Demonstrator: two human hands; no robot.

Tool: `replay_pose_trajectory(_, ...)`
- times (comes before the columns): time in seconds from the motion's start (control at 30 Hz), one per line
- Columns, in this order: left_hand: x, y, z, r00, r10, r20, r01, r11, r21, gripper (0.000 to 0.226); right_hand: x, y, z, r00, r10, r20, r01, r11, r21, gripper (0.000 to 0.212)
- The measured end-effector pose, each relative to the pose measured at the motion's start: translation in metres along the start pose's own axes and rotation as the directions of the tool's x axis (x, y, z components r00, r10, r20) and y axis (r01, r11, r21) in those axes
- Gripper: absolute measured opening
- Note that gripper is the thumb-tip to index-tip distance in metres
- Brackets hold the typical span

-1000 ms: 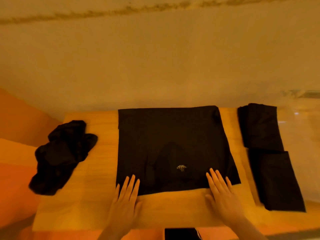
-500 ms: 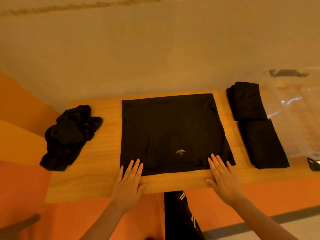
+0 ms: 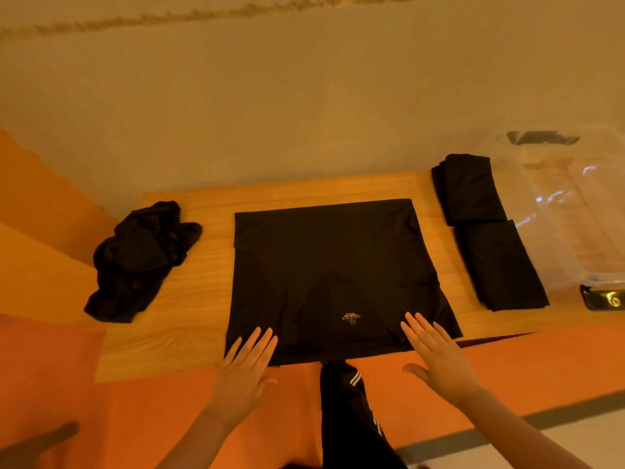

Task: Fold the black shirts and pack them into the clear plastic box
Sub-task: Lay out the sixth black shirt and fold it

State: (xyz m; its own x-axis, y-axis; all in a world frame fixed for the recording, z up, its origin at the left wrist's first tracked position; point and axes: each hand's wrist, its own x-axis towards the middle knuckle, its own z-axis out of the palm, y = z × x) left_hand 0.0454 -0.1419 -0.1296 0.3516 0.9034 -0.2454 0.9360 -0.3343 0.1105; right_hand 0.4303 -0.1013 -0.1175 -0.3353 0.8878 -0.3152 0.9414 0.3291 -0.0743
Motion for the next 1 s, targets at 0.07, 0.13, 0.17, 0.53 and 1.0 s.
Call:
replay_pose_trajectory(0.07, -0.002, -0.002, 0.000, 1.000, 0.013, -0.022, -0.012, 1.000, 0.007, 0.086, -0.005, 0.000, -0.002, 0.999, -0.018, -0.040, 0.018, 1.000, -0.015, 0.057)
replay_pose_trajectory(0.13, 0.001, -0.004, -0.002, 1.000, -0.018, -0.016, 0.018, 1.000, 0.025, 0.101, -0.005, 0.000, -0.002, 0.988, -0.076, -0.131, 0.069, 0.996, -0.059, 0.044)
replay_pose_trajectory(0.17, 0.002, -0.005, -0.001, 0.999, -0.012, -0.053, 0.015, 0.998, 0.058, 0.100, -0.004, -0.001, -0.004, 0.987, -0.075, -0.140, 0.068, 0.996, -0.053, 0.058)
replay_pose_trajectory(0.53, 0.004, 0.005, -0.075, 0.976, -0.213, 0.034, 0.212, 0.917, -0.337, 0.026, 0.001, 0.006, -0.043, 0.981, -0.115, -0.159, 0.133, 0.986, 0.103, 0.065)
replay_pose_trajectory(1.0, 0.128, -0.081, -0.184, 0.935, -0.276, 0.221, 0.353, 0.735, -0.579, 0.011, 0.136, 0.066, -0.166, 0.965, 0.114, 0.235, -0.222, 0.834, 0.506, 0.031)
